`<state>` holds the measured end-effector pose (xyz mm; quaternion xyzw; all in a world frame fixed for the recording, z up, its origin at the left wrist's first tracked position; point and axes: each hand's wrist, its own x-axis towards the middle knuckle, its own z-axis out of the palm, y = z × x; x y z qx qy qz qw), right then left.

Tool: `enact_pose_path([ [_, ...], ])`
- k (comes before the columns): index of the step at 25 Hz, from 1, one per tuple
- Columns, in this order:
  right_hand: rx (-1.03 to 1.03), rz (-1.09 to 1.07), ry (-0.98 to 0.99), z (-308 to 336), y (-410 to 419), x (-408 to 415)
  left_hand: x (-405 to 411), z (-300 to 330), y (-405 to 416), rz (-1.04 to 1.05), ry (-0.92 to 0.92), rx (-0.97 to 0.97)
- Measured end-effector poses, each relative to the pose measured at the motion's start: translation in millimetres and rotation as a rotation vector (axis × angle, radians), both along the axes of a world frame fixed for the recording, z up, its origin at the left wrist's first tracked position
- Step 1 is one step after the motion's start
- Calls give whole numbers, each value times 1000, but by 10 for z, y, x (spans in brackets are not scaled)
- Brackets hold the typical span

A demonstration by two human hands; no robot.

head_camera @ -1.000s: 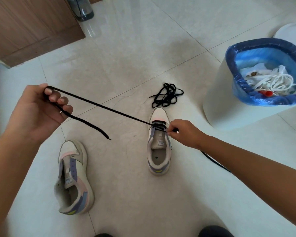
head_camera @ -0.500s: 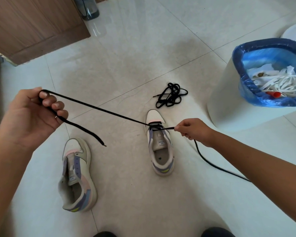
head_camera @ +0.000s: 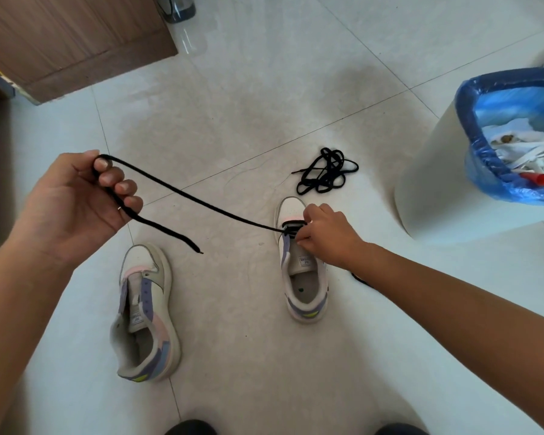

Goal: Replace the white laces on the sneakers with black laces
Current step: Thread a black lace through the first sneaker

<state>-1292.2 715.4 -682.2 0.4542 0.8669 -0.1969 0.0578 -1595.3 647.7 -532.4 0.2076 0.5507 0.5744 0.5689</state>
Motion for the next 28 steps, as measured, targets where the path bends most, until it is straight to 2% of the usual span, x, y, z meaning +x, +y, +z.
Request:
enact_pose_path([
  [2,140,69,-130,-44,-16,-119,8,10,10,3,-4,3],
  [5,233,131,-173,-84,-67,-203,24,35,8,-5,-2,4],
  [11,254,114,-123,-139,-14,-206,76,83,-8,-15,2,9],
  [14,217,138,-205,-78,-25,-238,98,116,-10,-7,0,6],
  [18,140,32,-304,-64,-8,-325,140,138,-15,-10,3,1],
  [21,116,99,-347,-53,71,-353,163,152,-9,-14,-5,1],
  [25,323,277,-281,-68,57,-299,152,170,-20,-4,-18,3],
  [28,323,248,-184,-100,36,-243,128,162,-40,-3,-26,4],
])
